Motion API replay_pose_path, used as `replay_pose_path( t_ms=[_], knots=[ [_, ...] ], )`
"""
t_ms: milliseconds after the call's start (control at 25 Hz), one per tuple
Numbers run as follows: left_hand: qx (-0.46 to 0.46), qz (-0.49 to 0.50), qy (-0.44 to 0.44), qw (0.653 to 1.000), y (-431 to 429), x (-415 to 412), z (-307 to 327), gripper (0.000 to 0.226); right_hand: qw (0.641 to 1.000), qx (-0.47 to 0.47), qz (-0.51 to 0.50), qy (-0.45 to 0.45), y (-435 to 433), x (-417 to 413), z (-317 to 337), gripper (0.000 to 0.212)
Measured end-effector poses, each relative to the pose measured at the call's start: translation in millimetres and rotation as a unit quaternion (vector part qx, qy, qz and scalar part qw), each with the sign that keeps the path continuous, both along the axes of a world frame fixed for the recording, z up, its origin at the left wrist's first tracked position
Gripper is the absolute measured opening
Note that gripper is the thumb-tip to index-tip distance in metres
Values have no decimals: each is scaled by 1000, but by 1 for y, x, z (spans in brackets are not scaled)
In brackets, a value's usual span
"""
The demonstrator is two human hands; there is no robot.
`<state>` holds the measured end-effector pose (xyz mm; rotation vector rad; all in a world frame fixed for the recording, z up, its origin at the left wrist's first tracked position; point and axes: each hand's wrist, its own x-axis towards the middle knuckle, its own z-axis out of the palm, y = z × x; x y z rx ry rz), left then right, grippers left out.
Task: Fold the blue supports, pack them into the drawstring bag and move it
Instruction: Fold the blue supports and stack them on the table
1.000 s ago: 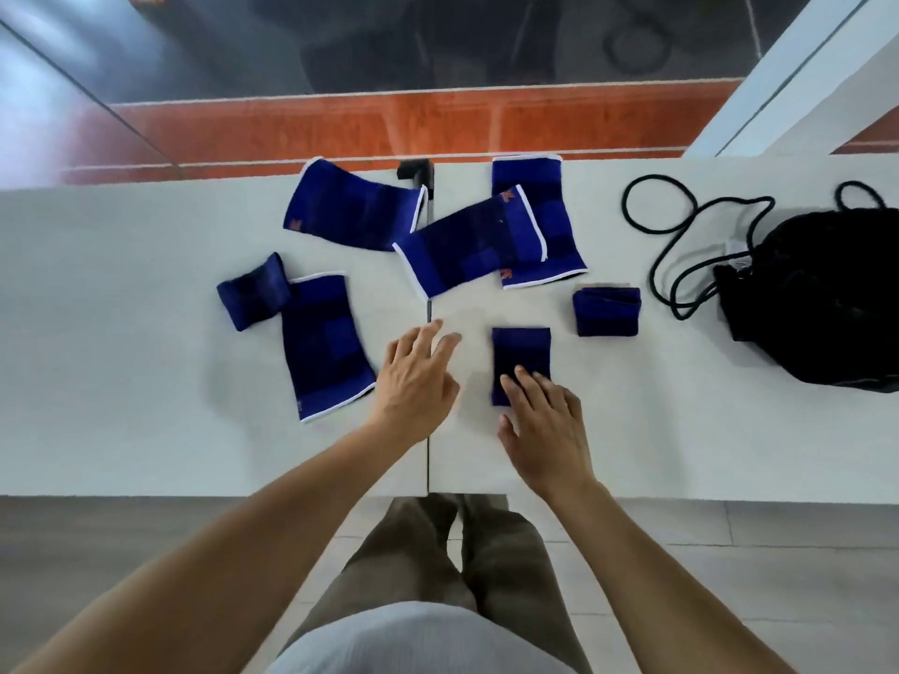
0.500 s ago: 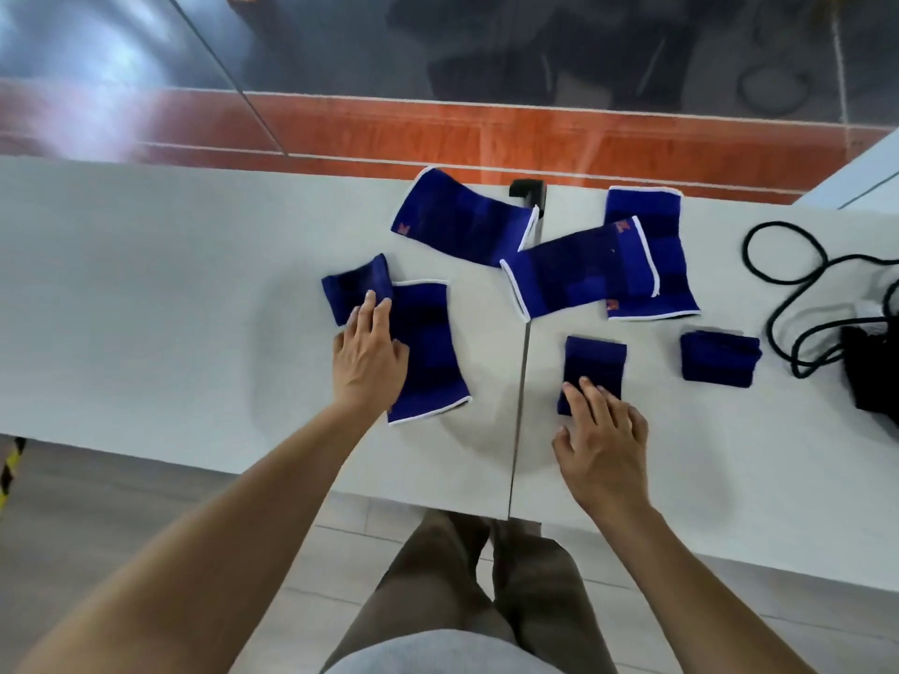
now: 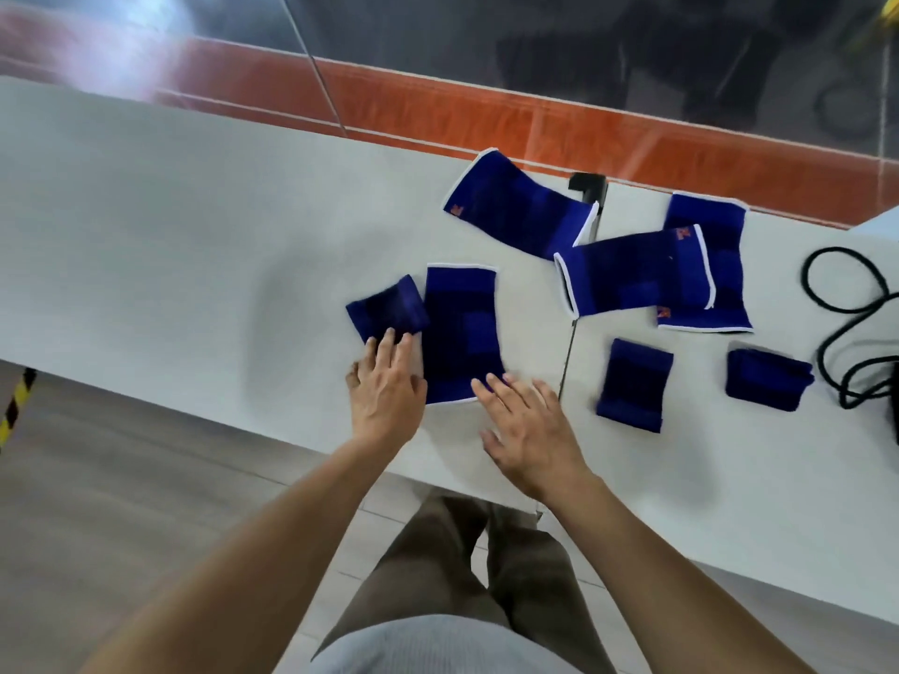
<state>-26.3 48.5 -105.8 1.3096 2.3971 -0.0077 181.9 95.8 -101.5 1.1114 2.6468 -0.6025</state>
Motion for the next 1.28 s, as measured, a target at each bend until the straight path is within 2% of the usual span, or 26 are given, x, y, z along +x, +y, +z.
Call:
replay_pose_path(
  t_ms=[120,240,400,520,600,760,880,1040,1160,1280],
  knots=[
    [59,32,-2,998,-28,-1,-3,41,999,25,-24,-40,5,-4,-6,61],
    [109,76,-34,991,-44,-1,-3,38,997,57,-27,-46,13,-8,-7,58],
    [95,106,-25,990,-47,1,-2,54,997,56,-36,-44,17,-12,-5,57],
    [49,164,-13,985,-44,-5,2,74,996,64,-63,18,9,-7,-1,55],
    [48,170,-34,984,-43,-7,5,74,992,67,-71,74,1,-2,1,52],
    [122,191,-154,962,-41,-4,22,43,983,29,-102,153,-10,4,8,44],
    [132,183,-275,934,-38,4,41,26,966,-64,-156,197,-12,5,16,43],
    [85,144,-421,892,-26,31,55,27,921,-177,-249,241,-9,17,22,42],
    [69,149,-477,863,-6,57,54,25,887,-238,-310,245,-9,40,20,41],
    [43,138,-507,850,16,82,53,28,833,-285,-386,276,-8,70,13,30]
  ],
)
